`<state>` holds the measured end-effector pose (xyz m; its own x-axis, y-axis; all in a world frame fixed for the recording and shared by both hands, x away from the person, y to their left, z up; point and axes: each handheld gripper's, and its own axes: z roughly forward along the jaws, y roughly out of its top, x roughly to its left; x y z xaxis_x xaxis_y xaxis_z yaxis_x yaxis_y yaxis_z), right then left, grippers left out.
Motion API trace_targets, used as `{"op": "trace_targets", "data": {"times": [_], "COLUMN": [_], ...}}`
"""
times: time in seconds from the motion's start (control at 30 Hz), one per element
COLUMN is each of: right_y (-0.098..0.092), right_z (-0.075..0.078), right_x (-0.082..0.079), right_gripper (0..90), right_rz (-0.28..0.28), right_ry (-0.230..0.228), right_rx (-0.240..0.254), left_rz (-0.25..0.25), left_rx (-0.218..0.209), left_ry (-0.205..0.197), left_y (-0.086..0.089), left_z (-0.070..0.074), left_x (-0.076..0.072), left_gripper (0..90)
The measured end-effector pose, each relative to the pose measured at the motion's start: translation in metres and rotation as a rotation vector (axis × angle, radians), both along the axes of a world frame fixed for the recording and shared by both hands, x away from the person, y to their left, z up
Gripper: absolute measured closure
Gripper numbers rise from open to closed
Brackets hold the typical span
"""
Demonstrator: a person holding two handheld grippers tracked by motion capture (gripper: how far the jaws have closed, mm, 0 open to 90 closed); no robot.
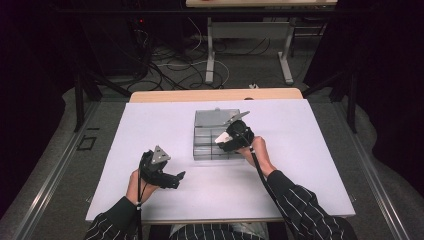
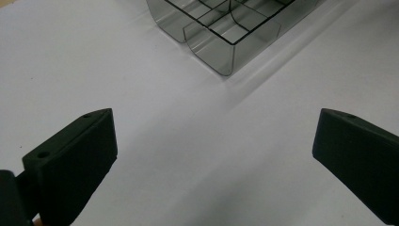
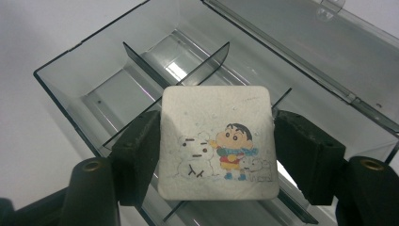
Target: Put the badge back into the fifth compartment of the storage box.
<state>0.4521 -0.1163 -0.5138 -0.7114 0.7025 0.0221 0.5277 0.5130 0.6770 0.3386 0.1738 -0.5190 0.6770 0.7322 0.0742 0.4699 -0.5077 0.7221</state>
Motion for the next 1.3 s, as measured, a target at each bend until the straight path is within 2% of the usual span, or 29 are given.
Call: {"op": "trace_targets", "data": {"times": [0.03, 0.07, 0.1, 0.13, 0.23, 0.3, 0.37, 0.4, 0.43, 0.5, 0.57, 0.6, 0.67, 0.7, 0.83, 0.87, 0.9, 1.0, 1.13, 1.2, 1.23, 1.27, 1.3], "right_y": [0.001, 0.002, 0.002, 0.003, 0.004, 0.005, 0.007, 0.007, 0.009, 0.011, 0.013, 0.014, 0.015, 0.015, 0.017, 0.018, 0.018, 0.021, 0.021, 0.02, 0.019, 0.019, 0.016], "right_z": [0.0, -0.002, -0.001, -0.003, -0.003, -0.004, -0.007, -0.005, -0.006, -0.005, -0.007, -0.008, -0.008, -0.008, -0.01, -0.015, -0.009, -0.008, -0.008, -0.008, -0.003, -0.008, -0.002], "right_x": [0.0, 0.0, 0.0, 0.001, 0.001, 0.002, 0.002, 0.002, 0.001, 0.002, 0.002, 0.003, 0.001, 0.002, 0.0, 0.001, 0.0, -0.003, -0.003, -0.003, -0.004, -0.004, -0.005], "right_gripper": [33.1, 33.1, 33.2, 33.2, 33.1, 33.1, 33.1, 33.1, 33.1, 33.1, 33.1, 33.1, 33.1, 33.1, 33.0, 33.0, 33.0, 33.0, 29.9, 26.1, 26.7, 27.2, 28.2], "right_rz": [-0.003, -0.009, -0.003, -0.011, -0.012, -0.022, -0.016, -0.012, -0.027, -0.007, -0.016, -0.01, -0.038, -0.029, -0.046, -0.046, -0.039, -0.046, -0.021, -0.009, -0.01, -0.009, -0.011], "right_ry": [0.021, -0.002, 0.021, 0.008, 0.034, 0.034, 0.008, 0.035, 0.027, 0.043, 0.05, 0.041, 0.056, 0.042, 0.053, 0.004, 0.054, 0.054, 0.055, 0.034, 0.081, 0.021, 0.07], "right_rx": [-0.017, 0.003, -0.019, -0.008, -0.026, -0.025, 0.005, -0.026, -0.021, -0.044, -0.065, -0.071, -0.073, -0.081, -0.079, -0.034, -0.106, -0.128, -0.116, -0.081, -0.116, -0.027, -0.066], "left_rz": [0.005, 0.006, 0.006, 0.003, -0.001, 0.002, 0.002, -0.001, 0.0, 0.001, 0.005, 0.003, 0.0, 0.002, 0.003, 0.002, 0.003, 0.003, 0.004, 0.004, 0.002, 0.003, 0.004], "left_rx": [-0.004, -0.011, -0.013, -0.008, 0.0, -0.008, -0.004, 0.0, -0.003, -0.002, -0.011, -0.007, -0.005, -0.009, -0.009, -0.009, -0.01, -0.012, -0.012, -0.016, -0.011, -0.013, -0.015], "left_ry": [-0.002, -0.002, -0.002, 0.0, 0.0, 0.001, -0.003, 0.0, 0.004, -0.004, -0.007, -0.003, 0.001, 0.001, -0.003, -0.003, 0.001, 0.0, -0.002, -0.003, -0.003, -0.003, -0.006], "left_y": [0.0, -0.001, -0.001, 0.0, 0.0, 0.0, 0.0, 0.0, 0.0, 0.0, 0.0, 0.0, 0.0, 0.0, 0.0, 0.0, 0.0, -0.001, 0.0, 0.0, 0.0, 0.0, 0.0], "left_z": [-0.001, -0.001, -0.001, 0.0, 0.0, -0.001, -0.001, 0.0, 0.0, 0.0, -0.001, -0.001, 0.0, 0.0, -0.001, -0.001, -0.001, -0.001, -0.001, -0.001, -0.001, -0.001, -0.001], "left_x": [0.0, 0.0, 0.0, 0.0, 0.0, 0.0, 0.0, 0.0, 0.0, 0.0, 0.0, 0.0, 0.0, 0.0, 0.0, 0.0, 0.0, 0.0, 0.0, 0.0, 0.0, 0.0, 0.0], "left_gripper": [0.4, 0.4, 0.4, 0.4, 0.4, 0.4, 0.4, 0.4, 0.4, 0.4, 0.4, 0.4, 0.4, 0.4, 0.4, 0.4, 0.4, 0.4, 0.4, 0.4, 0.4, 0.4, 0.4]}}
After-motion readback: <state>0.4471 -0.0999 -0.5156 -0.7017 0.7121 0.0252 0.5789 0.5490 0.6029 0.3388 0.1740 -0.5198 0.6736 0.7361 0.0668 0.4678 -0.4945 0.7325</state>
